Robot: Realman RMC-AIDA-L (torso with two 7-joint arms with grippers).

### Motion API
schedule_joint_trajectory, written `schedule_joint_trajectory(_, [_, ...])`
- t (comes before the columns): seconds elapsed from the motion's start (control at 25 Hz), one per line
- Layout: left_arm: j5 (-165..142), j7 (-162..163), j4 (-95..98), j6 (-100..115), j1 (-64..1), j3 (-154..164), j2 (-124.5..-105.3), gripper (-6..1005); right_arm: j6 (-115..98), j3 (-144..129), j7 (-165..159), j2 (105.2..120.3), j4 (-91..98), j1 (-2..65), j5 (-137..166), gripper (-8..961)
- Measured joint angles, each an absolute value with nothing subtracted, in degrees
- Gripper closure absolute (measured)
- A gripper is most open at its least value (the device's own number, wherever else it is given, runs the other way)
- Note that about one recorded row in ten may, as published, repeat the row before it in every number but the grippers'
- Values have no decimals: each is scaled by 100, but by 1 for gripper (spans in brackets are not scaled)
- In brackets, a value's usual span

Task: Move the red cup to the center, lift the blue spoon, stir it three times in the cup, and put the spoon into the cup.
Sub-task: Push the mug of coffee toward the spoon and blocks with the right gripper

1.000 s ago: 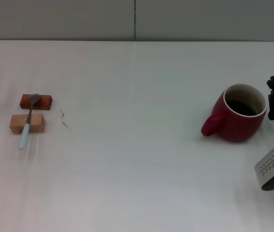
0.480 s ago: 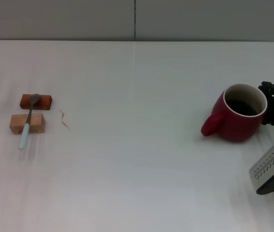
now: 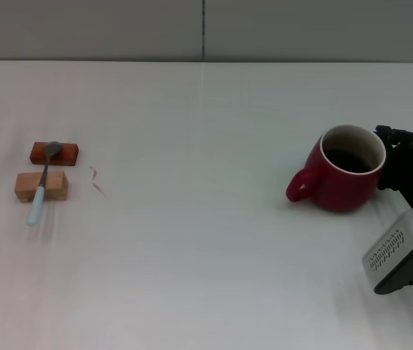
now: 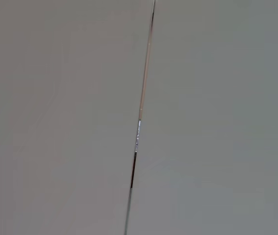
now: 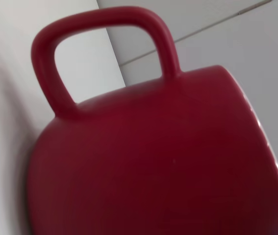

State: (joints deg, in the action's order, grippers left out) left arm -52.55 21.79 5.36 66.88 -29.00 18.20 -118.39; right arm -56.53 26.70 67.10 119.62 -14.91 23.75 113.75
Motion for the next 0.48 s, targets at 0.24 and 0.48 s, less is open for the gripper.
schedule_joint_trajectory(0.24, [-5256,2179,536,6688,-2883,1820,-11839,155,-5581,2627,6715,11966,-1606,2430,11377,887])
schedule_joint_trajectory(0.48, [-5256,2179,536,6718,-2860,1819,-11831,155,-5424,2627,6717,11969,-1710,2530,11381,887])
